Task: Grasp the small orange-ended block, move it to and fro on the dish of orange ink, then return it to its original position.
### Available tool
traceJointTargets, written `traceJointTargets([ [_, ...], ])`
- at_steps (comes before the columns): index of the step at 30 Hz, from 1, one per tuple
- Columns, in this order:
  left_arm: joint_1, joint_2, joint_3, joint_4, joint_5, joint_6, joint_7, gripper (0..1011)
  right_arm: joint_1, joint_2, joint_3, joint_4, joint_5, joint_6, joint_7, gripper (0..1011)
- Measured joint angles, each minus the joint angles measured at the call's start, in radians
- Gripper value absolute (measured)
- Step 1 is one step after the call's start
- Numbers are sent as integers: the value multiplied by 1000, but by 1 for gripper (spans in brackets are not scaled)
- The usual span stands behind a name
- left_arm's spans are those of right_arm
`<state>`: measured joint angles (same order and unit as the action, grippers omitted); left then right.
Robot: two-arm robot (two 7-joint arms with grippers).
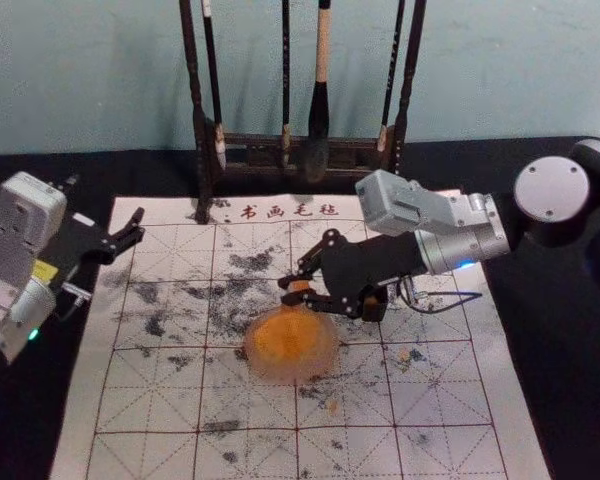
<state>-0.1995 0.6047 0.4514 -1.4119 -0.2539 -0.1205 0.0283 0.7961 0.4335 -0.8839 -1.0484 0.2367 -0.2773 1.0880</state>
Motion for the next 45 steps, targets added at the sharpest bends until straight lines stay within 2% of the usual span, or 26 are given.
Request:
traceJointTargets([
  [9, 0, 0, 0, 0, 0, 0, 0, 1001, -41, 76, 27, -126, 25, 24, -32, 133],
  [15, 0, 0, 0, 0, 0, 0, 0, 1001, -96, 158, 66, -235, 60, 58, -66, 133],
  [16, 0, 0, 0, 0, 0, 0, 0, 1001, -96, 158, 66, -235, 60, 58, -66, 133],
  [22, 0, 0, 0, 0, 0, 0, 0, 1001, -145, 230, 108, -305, 104, 105, -86, 133],
  [28, 0, 0, 0, 0, 0, 0, 0, 1001, -167, 277, 134, -326, 121, 128, -88, 133],
  [36, 0, 0, 0, 0, 0, 0, 0, 1001, -171, 292, 144, -294, 103, 140, -96, 133],
  [45, 0, 0, 0, 0, 0, 0, 0, 1001, -148, 263, 139, -224, 73, 140, -90, 133],
])
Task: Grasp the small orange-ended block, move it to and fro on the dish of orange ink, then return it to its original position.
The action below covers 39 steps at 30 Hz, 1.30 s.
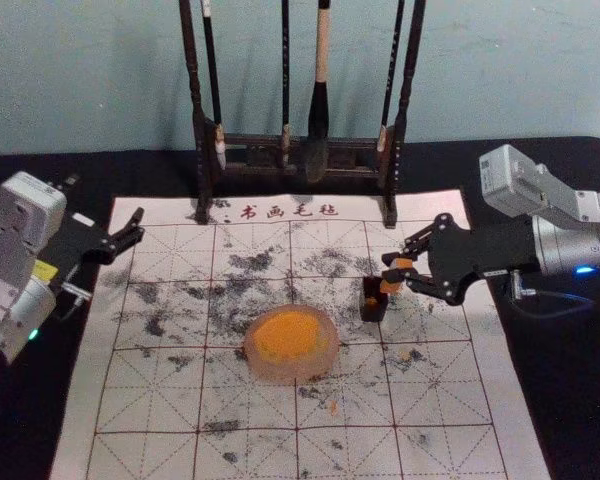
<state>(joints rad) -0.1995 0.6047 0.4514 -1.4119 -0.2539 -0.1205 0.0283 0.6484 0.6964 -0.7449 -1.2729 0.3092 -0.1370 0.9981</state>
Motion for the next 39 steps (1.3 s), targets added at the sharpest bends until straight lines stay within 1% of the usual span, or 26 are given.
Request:
traceJointTargets([
  [14, 0, 0, 0, 0, 0, 0, 0, 1001, 33, -53, -10, 78, -17, -19, 16, 133],
  [29, 0, 0, 0, 0, 0, 0, 0, 1001, 49, -86, -20, 126, -29, -31, 21, 133],
  [39, 0, 0, 0, 0, 0, 0, 0, 1001, 48, -98, -29, 148, -35, -33, 24, 133],
])
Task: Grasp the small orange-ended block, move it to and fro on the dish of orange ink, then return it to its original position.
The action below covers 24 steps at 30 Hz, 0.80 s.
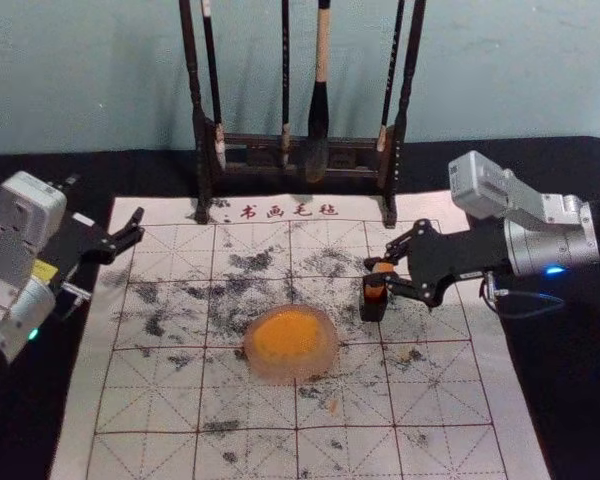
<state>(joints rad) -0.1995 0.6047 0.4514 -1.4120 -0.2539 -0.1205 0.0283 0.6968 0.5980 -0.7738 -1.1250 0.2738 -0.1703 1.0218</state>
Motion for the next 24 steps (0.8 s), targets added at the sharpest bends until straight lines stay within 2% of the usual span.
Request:
traceJointTargets([
  [16, 0, 0, 0, 0, 0, 0, 0, 1001, -6, -25, -7, 54, -19, -13, -10, 133],
  [24, 0, 0, 0, 0, 0, 0, 0, 1001, -7, -26, -7, 55, -20, -14, -12, 133],
])
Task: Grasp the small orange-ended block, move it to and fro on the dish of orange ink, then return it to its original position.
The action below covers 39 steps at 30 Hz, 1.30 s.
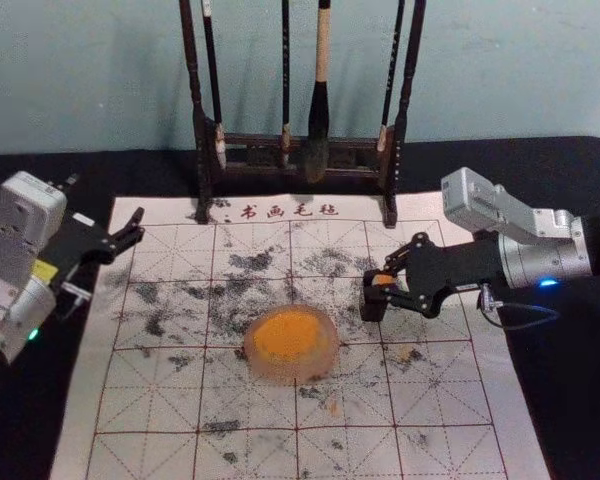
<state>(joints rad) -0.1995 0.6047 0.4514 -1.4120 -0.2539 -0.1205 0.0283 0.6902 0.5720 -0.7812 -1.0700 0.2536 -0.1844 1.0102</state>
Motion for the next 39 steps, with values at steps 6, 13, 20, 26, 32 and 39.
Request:
traceJointTargets([
  [6, 0, 0, 0, 0, 0, 0, 0, 1001, 0, 0, 0, -1, 1, 0, 0, 146],
  [13, 0, 0, 0, 0, 0, 0, 0, 1001, 0, 1, 0, -2, 2, 1, 1, 335],
  [20, 0, 0, 0, 0, 0, 0, 0, 1001, 1, 1, 0, -3, 3, 2, 1, 579],
  [26, 0, 0, 0, 0, 0, 0, 0, 1001, 1, 1, 0, -3, 3, 2, 1, 781],
  [32, 0, 0, 0, 0, 0, 0, 0, 1001, -9, 4, 18, -23, 29, 4, 3, 935],
  [39, 0, 0, 0, 0, 0, 0, 0, 1001, -98, 27, 109, -134, 77, -2, -149, 1002],
])
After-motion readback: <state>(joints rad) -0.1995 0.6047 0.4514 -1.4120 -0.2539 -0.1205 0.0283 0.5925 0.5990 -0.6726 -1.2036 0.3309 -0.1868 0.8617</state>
